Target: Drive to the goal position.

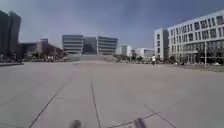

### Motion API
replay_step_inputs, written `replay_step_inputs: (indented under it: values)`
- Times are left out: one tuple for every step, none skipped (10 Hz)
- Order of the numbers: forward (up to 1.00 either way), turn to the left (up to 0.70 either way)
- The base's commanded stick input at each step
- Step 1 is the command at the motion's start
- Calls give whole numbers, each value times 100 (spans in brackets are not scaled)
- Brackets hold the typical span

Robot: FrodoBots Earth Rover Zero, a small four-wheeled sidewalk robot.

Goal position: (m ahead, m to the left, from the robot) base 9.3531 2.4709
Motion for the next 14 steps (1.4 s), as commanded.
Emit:
replay_step_inputs:
  values:
    - [100,0]
    - [100,0]
    - [100,0]
    - [100,0]
    - [100,0]
    - [100,0]
    - [100,0]
    - [100,0]
    - [100,0]
    - [100,0]
    - [100,0]
    - [100,0]
    - [100,0]
    - [100,0]
